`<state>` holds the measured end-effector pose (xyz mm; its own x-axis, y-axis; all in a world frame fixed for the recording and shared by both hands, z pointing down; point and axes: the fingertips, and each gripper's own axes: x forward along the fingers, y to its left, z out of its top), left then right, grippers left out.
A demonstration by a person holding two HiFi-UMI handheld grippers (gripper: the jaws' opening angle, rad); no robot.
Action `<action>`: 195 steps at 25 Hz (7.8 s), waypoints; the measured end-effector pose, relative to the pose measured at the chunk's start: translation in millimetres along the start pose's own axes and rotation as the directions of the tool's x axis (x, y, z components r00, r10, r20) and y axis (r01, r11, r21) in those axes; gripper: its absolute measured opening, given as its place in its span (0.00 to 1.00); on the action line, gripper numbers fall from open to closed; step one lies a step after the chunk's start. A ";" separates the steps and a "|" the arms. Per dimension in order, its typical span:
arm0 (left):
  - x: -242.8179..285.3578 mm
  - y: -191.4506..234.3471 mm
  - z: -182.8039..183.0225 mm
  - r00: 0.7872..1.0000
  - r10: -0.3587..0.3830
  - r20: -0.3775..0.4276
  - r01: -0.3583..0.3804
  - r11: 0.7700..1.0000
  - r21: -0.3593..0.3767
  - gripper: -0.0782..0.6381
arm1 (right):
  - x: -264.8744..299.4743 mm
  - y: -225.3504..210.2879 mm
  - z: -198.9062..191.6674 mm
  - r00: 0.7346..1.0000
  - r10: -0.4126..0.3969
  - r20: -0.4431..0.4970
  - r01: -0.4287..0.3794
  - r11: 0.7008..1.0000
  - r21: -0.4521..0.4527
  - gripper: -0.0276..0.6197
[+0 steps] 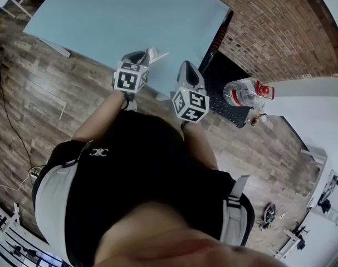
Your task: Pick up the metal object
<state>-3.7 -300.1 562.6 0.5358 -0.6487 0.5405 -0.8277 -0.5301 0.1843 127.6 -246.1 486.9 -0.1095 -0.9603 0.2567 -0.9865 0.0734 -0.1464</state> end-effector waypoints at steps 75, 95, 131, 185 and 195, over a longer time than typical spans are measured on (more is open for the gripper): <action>37.6 6.4 101.8 0.989 0.044 0.143 -0.043 0.999 -0.009 0.12 | 85.2 -49.3 22.5 0.999 0.034 0.010 -0.035 0.990 0.135 0.06; 22.4 -4.0 108.0 0.983 0.044 0.176 -0.044 0.999 -0.004 0.11 | 86.2 -39.7 33.7 0.998 0.067 0.014 -0.068 0.995 0.077 0.06; 38.6 6.5 93.2 0.994 -0.009 0.112 0.009 1.000 -0.005 0.12 | 90.1 -30.8 30.5 1.000 0.025 0.011 -0.026 0.998 0.064 0.06; 41.8 -0.7 84.2 0.997 -0.009 0.081 0.007 1.000 0.025 0.12 | 91.4 -54.4 18.3 0.998 -0.050 -0.031 0.054 0.991 0.125 0.06; 43.1 1.2 82.2 0.997 -0.005 0.076 0.004 1.000 0.016 0.12 | 95.4 -43.8 15.0 0.999 -0.012 -0.049 0.016 0.997 0.078 0.06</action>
<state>32.2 -373.7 518.7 0.5514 -0.6857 0.4752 -0.8227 -0.5413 0.1737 162.1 -344.9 503.4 -0.1032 -0.9469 0.3046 -0.9756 0.0366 -0.2166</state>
